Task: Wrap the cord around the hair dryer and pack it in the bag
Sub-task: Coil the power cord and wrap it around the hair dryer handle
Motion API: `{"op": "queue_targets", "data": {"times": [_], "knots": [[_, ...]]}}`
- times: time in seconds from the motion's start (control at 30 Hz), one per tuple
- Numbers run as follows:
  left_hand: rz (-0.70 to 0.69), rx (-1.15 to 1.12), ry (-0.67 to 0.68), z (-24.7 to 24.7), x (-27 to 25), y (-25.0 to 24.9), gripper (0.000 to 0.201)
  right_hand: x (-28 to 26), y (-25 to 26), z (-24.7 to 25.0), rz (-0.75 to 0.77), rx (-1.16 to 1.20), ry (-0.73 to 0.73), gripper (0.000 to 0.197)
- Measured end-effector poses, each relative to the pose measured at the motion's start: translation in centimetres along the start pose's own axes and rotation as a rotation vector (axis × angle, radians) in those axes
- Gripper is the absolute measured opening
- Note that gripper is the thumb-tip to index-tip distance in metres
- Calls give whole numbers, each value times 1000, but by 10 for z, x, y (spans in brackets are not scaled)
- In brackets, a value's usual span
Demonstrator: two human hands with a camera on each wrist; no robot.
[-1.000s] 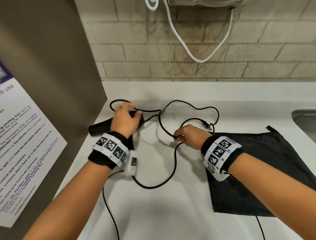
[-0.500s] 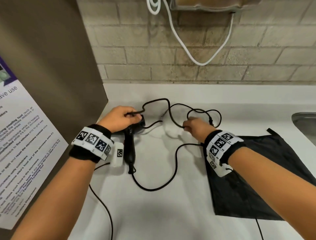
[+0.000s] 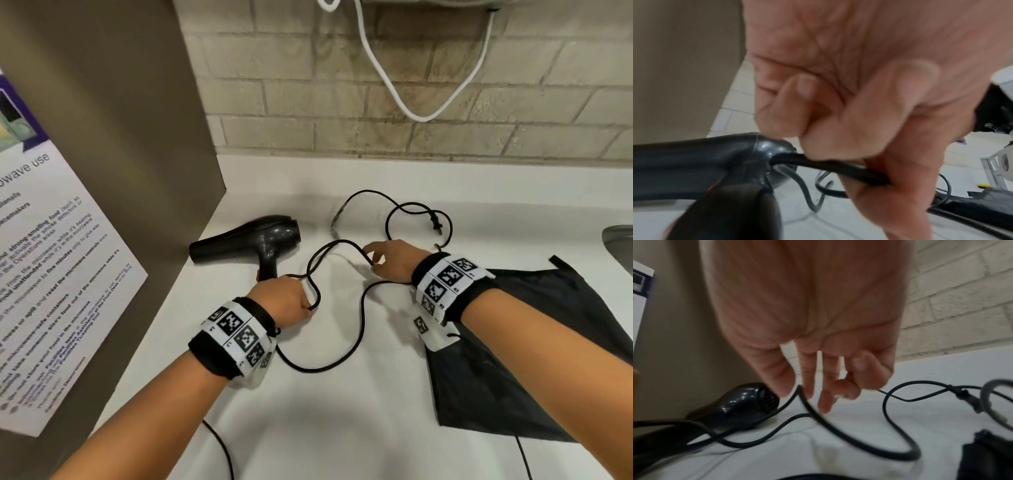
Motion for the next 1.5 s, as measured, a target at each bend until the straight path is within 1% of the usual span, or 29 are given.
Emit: {"op": "queue_targets", "data": {"times": [0.07,0.17,0.23,0.3,0.33,0.37,0.4,0.47,0.5,0.53,0.57,0.63,0.67,0.7,0.73,0.8,0.87,0.9,0.93,0.97,1.03,1.07,1.1,1.17,1.2,1.27,1.33,1.43,1.5], "knots": [[-5,3,30,-3,6,-4,29,4,1,-5,-20,7,-27,36],[-10,-35,59,-4,13,-12,28,8,0,-3,-55,168,-77,23],[-25,-87,44,-3,17,-14,27,9,-2,9,-50,222,-197,21],[-36,-195,3,-4,21,-13,26,7,-6,22,-40,123,-351,25],[-35,-258,-21,-4,22,-13,24,7,-8,26,-57,77,-381,28],[-26,-324,-46,-5,22,-12,23,8,-11,26,-86,33,-367,32],[-11,-398,-72,-5,22,-13,25,12,-14,21,-128,-14,-313,36],[25,-526,-104,-6,19,-11,37,18,-24,8,-246,-61,-187,45],[30,-499,-124,-3,16,-6,43,19,-28,1,-299,-42,-144,53],[29,-414,-159,3,12,0,45,18,-30,-5,-326,-19,-127,62],[27,-333,-218,11,8,9,43,15,-27,-7,-309,16,-144,66],[39,-254,-311,23,-5,25,38,3,-11,-7,-174,17,-207,60],[50,-216,-321,26,-11,33,38,-6,1,-8,-70,-6,-233,53],[72,-175,-297,26,-16,40,39,-17,13,-10,38,-24,-235,45],[96,-137,-257,22,-21,46,40,-26,26,-17,135,-53,-188,36],[109,-89,-165,11,-32,50,46,-45,44,-39,280,-112,13,25],[58,-56,-78,-3,-39,45,56,-59,49,-64,314,-199,239,25],[38,-21,-48,-9,-40,42,62,-61,48,-73,316,-255,300,28],[30,35,-24,-13,-41,40,66,-62,47,-80,321,-318,321,30],[25,102,-4,-17,-41,38,67,-60,45,-85,337,-375,315,30],[14,200,18,-20,-37,35,60,-56,43,-88,359,-484,271,20],[9,221,24,-21,-35,34,55,-54,40,-88,353,-516,251,18],[6,235,30,-21,-33,33,50,-53,38,-89,352,-532,242,20],[-5,264,28,-20,-28,32,41,-52,35,-89,348,-539,225,14],[-12,286,24,-19,-26,30,36,-53,34,-87,337,-530,208,15],[-24,343,19,-18,-24,28,29,-53,31,-76,297,-468,148,25],[-36,378,15,-18,-23,29,27,-54,32,-53,317,-330,56,24],[-73,349,-23,-17,-22,28,38,-55,29,-3,353,-98,-75,17],[-87,307,-71,-12,-22,23,44,-60,27,29,376,28,-196,17]]}}
Point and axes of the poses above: each hand's wrist, its own x-axis towards the middle knuckle, its own z-axis out of the back of the hand, y = z × x, the point moved 6 cm from there along x, towards the middle knuckle, and after that the axes turned 14 degrees about -z, right-handed, at the moved point
